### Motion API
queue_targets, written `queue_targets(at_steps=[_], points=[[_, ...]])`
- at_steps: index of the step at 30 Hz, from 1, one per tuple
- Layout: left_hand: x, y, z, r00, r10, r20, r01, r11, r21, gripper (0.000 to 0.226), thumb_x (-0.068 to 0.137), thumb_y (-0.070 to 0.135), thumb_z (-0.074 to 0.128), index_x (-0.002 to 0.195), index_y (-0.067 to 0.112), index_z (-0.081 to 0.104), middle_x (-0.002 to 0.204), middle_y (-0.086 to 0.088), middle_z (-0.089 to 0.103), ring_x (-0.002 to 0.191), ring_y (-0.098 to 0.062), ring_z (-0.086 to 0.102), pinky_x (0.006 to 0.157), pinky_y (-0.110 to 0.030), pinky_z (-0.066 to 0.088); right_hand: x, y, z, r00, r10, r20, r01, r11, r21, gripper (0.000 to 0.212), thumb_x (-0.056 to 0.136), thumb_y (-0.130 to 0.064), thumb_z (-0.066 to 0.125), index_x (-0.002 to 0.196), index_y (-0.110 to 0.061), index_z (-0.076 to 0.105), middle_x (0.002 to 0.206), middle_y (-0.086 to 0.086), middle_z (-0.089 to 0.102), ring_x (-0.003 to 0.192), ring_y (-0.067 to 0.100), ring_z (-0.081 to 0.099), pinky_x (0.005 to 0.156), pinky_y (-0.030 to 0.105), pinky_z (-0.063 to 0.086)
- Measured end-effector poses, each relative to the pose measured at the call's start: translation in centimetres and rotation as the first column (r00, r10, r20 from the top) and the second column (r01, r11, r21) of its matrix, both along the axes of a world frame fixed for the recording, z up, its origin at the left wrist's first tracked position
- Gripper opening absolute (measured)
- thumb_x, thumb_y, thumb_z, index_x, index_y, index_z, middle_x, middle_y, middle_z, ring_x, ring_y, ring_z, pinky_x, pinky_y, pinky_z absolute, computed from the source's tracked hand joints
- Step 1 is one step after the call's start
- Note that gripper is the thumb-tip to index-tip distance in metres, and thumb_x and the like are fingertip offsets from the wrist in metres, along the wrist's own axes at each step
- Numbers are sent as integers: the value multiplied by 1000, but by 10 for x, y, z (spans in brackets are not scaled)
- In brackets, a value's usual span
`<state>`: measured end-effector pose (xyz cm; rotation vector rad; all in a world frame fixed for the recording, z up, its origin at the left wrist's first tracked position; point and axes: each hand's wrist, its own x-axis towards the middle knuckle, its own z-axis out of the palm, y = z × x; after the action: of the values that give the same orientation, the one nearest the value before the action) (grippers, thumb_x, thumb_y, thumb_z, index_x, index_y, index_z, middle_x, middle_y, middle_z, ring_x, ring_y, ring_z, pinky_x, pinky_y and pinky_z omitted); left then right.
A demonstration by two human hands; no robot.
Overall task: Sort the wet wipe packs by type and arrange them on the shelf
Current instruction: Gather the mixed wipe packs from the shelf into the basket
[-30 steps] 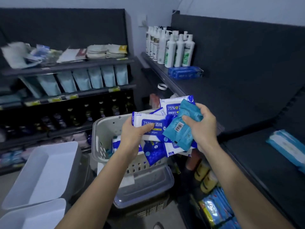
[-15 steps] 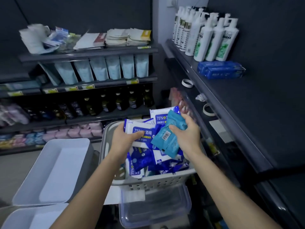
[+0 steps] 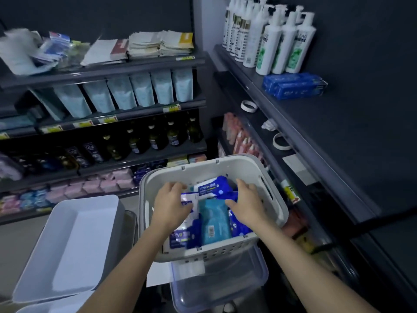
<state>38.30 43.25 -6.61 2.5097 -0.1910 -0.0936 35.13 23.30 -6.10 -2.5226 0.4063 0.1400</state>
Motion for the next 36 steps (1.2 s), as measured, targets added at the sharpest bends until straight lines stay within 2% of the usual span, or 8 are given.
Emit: queue_targets(at_steps=[3,6,10,16,20,23,28,36], points=[[0,-13,17,990,-140,14,140,990,9,42,86,24,66,125,14,54,130,-3,49,116,-21,49,88,-24,38,-15,-13,11,1000,-25,-3,25,1000,-6,54,90,-31,62,137,-15,43,131,12,49,120,28,50,98,35,43],[-7,-37,27,955,-292,42,292,956,10,35,88,26,65,121,14,58,126,-4,52,109,-20,52,80,-20,32,-39,-26,23,999,-39,26,39,999,26,43,91,-29,62,130,-14,54,124,6,59,112,21,56,85,24,41],[-23,-72,30,884,-459,90,460,888,13,31,88,24,66,116,14,62,119,-2,56,108,-20,54,84,-18,33,-85,-48,34,981,-189,41,181,973,146,36,92,-24,61,126,-11,58,124,6,61,111,19,58,93,30,48],[-60,-137,42,716,-690,102,691,722,27,23,86,20,66,105,9,63,104,-6,63,96,-22,58,79,-28,43,-176,-93,42,896,-435,92,423,898,120,29,90,-23,64,116,-11,64,114,6,67,105,17,62,83,20,45],[-94,-184,47,550,-830,86,832,555,32,23,86,21,68,106,10,63,99,-1,63,93,-18,60,73,-21,41,-240,-123,54,832,-550,76,541,834,113,28,94,-23,59,119,-9,62,114,6,65,106,21,60,90,28,47],[-120,-219,52,468,-882,62,883,469,2,12,89,14,65,100,12,61,92,1,64,87,-17,63,63,-6,39,-287,-148,61,774,-628,74,621,777,99,31,95,-26,57,122,-12,61,119,4,64,107,18,58,91,27,47],[-164,-285,58,416,-907,64,909,414,-39,14,90,21,65,103,17,61,100,0,63,84,-20,65,69,-27,52,-360,-195,63,650,-749,129,744,662,89,30,94,-27,58,121,-14,62,118,2,64,105,14,59,83,19,43],[-244,-404,53,309,-944,119,951,310,-15,20,85,15,70,103,8,67,106,-4,64,97,-17,58,76,-14,33,-462,-283,56,538,-826,169,838,546,4,24,89,-23,63,110,-11,66,108,4,68,101,18,62,88,27,47]])
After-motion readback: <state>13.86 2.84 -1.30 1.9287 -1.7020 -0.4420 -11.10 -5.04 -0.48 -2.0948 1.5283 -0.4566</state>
